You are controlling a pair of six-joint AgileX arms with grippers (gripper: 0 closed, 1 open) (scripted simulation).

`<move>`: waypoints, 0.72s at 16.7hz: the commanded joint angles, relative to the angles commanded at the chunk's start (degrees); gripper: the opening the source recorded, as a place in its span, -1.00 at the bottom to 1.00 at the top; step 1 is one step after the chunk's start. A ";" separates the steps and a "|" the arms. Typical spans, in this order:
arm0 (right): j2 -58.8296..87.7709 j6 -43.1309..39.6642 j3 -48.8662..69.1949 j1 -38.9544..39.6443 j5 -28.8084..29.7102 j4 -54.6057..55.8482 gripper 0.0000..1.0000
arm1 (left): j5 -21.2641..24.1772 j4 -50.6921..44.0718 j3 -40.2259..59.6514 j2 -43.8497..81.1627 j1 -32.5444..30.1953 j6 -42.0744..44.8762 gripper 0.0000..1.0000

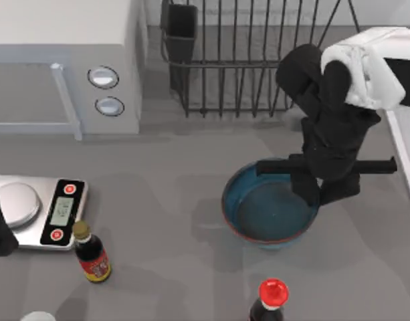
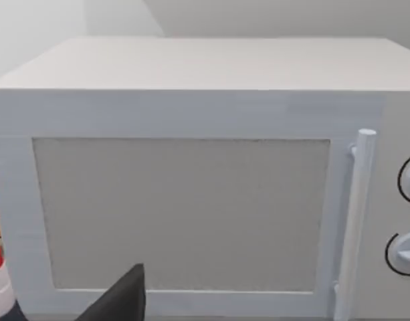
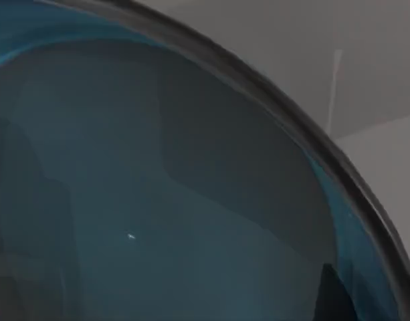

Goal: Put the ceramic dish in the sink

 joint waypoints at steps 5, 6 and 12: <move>-2.65 -0.18 13.49 -0.13 -0.02 -18.24 -1.00 | 0.00 0.00 0.00 0.00 0.00 0.00 1.00; -3.29 -0.20 15.91 -0.22 -0.02 -21.00 -1.00 | 0.00 0.00 0.00 0.00 0.00 0.00 1.00; -4.98 -0.33 20.62 -0.48 -0.03 -26.04 -1.00 | 0.00 0.00 0.00 0.00 0.00 0.00 1.00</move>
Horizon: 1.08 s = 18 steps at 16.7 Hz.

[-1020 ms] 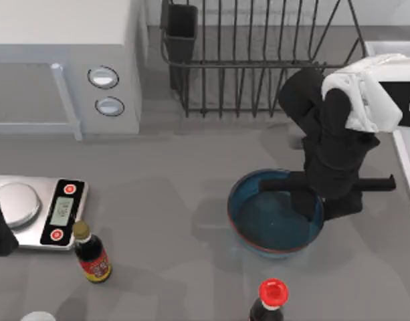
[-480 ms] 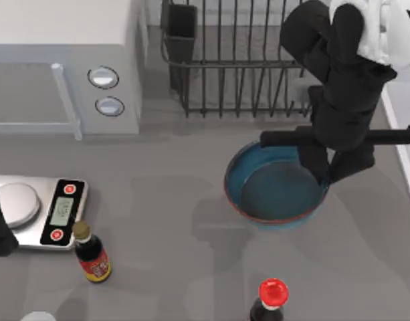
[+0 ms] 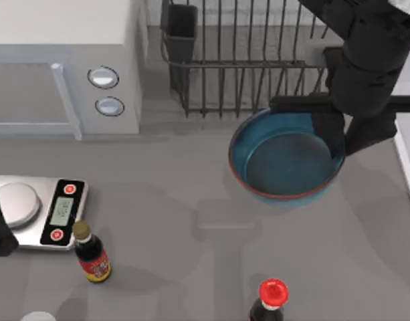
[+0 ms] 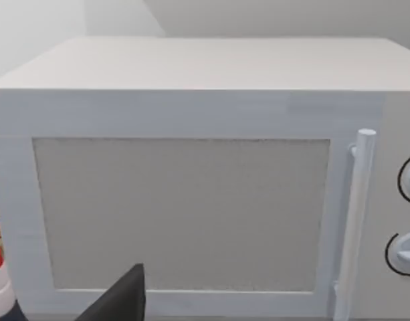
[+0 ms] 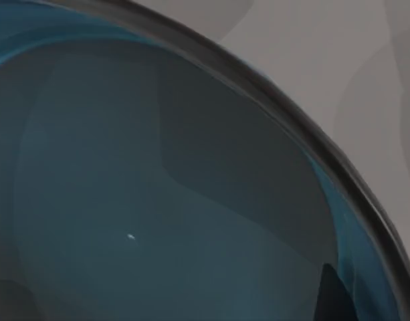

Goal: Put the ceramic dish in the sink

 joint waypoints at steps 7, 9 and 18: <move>-1.44 -1.57 -4.90 -3.54 -3.22 8.82 -1.00 | 0.00 0.00 0.00 0.00 0.00 0.00 1.00; -2.55 -3.13 -9.06 -6.43 -5.48 16.18 -1.00 | 0.00 0.00 0.00 0.00 0.00 0.00 1.00; -6.95 -14.76 -39.61 -26.75 -16.65 63.82 -1.00 | 0.00 0.00 0.00 0.00 0.00 0.00 1.00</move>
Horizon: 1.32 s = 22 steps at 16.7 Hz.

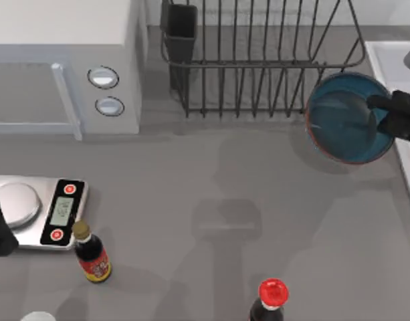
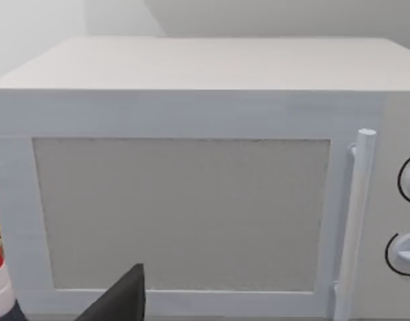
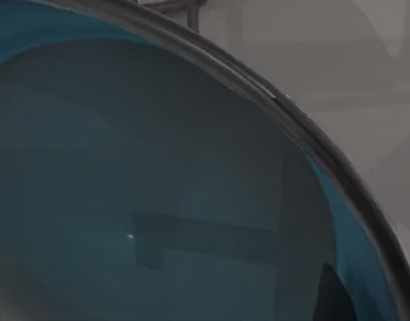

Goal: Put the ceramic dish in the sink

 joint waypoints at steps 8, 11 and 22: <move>-6.57 -10.22 -21.78 -21.09 -7.80 47.35 -1.00 | 0.00 0.00 0.00 0.00 0.00 0.00 1.00; -10.65 -12.56 -25.18 -27.20 -10.05 60.47 -1.00 | 0.00 0.00 0.00 0.00 0.00 0.00 1.00; -15.35 -14.19 -26.78 -32.44 -12.05 70.60 -1.00 | 0.00 0.00 0.00 0.00 0.00 0.00 1.00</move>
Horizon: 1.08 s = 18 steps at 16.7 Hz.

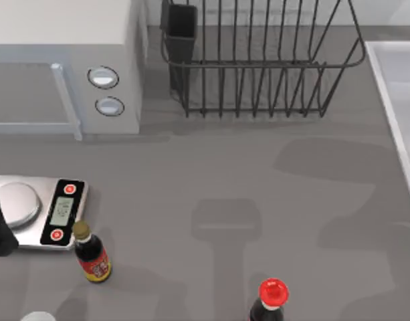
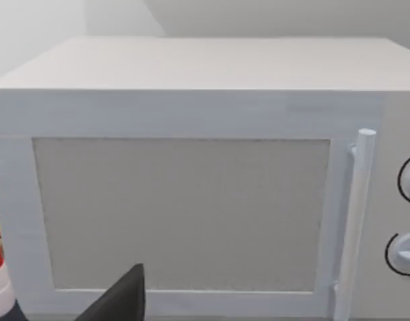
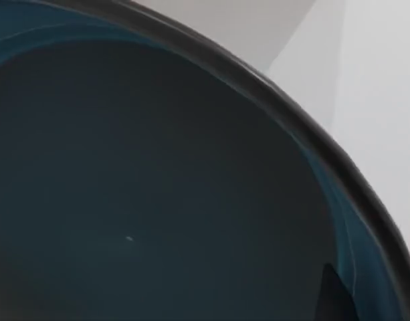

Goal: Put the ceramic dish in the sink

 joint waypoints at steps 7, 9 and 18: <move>16.24 -0.08 -1.91 -0.33 -0.39 17.57 -1.00 | 0.00 0.00 0.00 0.00 0.00 0.00 1.00; 23.57 -0.21 -3.03 -0.40 -0.34 26.81 -1.00 | 0.00 0.00 0.00 0.00 0.00 0.00 1.00; 41.12 -0.29 -6.33 -0.31 0.43 47.45 -1.00 | 0.00 0.00 0.00 0.00 0.00 0.00 1.00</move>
